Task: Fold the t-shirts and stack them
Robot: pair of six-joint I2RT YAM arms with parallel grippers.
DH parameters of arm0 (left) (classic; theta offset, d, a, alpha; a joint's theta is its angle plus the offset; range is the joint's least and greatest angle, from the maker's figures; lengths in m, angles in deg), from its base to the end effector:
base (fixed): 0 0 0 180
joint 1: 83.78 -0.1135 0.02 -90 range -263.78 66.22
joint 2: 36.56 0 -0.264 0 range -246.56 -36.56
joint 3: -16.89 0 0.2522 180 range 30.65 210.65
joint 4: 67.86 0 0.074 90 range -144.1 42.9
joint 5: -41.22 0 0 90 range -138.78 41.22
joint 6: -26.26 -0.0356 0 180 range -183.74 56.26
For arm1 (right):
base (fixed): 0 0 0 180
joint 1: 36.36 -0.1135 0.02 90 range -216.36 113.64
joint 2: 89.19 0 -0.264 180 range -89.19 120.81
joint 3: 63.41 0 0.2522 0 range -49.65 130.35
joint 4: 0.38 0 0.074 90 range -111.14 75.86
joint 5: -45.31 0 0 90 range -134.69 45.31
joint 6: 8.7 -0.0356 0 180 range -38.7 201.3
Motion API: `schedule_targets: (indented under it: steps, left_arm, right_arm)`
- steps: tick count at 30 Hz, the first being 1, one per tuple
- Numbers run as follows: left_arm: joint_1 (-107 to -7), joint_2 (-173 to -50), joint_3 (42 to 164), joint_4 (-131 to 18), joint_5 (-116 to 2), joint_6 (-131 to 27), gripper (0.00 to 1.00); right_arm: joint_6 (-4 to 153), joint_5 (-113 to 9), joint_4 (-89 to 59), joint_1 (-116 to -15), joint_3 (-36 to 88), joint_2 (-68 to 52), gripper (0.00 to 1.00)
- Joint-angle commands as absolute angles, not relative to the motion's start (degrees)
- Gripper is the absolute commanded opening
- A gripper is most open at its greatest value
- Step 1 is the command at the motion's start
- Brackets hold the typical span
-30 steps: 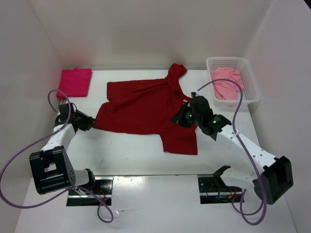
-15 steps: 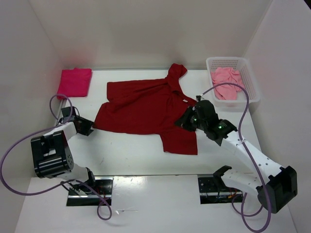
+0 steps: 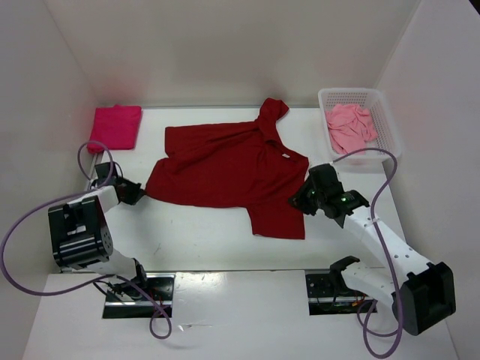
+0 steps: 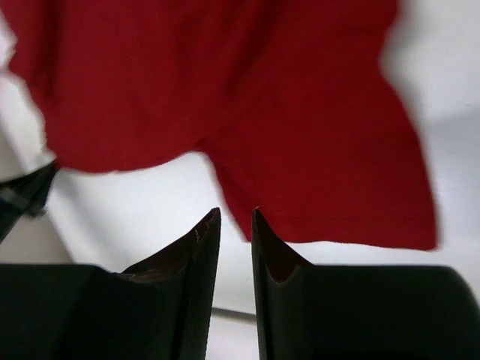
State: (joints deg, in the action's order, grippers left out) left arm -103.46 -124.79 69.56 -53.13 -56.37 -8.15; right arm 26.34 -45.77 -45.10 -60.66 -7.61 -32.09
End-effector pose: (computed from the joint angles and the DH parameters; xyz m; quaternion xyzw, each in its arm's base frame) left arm 0.2717 0.0922 0.1466 -0.5553 0.7569 -0.1637 0.3032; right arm 0.1864 0.0849 0.2506 0.2417 0.8952 0.2456 0.2828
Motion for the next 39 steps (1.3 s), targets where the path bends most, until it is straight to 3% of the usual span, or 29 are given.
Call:
schedule_targets:
  steps: [1,6,14,20,27,32,33,36,39]
  left_arm:
    - [-103.64,-119.89,72.74,-52.17,-56.25,-10.29,0.00]
    - [-103.64,-115.14,78.27,-45.78,-54.85,-14.94,0.00]
    - [-105.92,-125.15,85.75,-47.16,-57.91,-13.20,0.00]
    - [-105.92,-127.00,84.96,-50.32,-60.73,-12.50,0.00]
    - [-104.43,-126.22,83.29,-50.42,-60.04,-13.29,0.00]
    - [-103.90,-124.28,82.68,-49.62,-59.50,-13.82,0.00]
    - [-103.90,-123.67,82.16,-49.62,-59.50,-13.82,0.00]
    - [-103.90,-122.17,81.54,-48.57,-58.98,-13.82,0.00]
    - [-103.90,-120.77,81.54,-47.52,-58.45,-14.34,0.00]
  right_arm:
    - [21.81,-43.80,-51.59,-59.13,-11.66,-30.58,0.30]
    - [17.41,-40.65,-54.13,-59.13,-13.97,-31.71,0.32]
    - [13.98,-36.95,-53.62,-62.37,-14.49,-26.89,0.47]
    - [7.58,-45.66,-45.79,-72.89,-20.38,-23.18,0.43]
    - [4.93,-46.97,-41.05,-73.54,-26.34,-23.89,0.46]
    - [4.92,-46.45,-39.28,-73.54,-26.63,-23.28,0.25]
    - [5.71,-45.84,-39.28,-73.54,-26.62,-23.28,0.14]
    - [6.94,-42.77,-42.00,-73.54,-23.29,-24.23,0.10]
    - [7.56,-41.09,-45.25,-73.54,-21.44,-28.01,0.34]
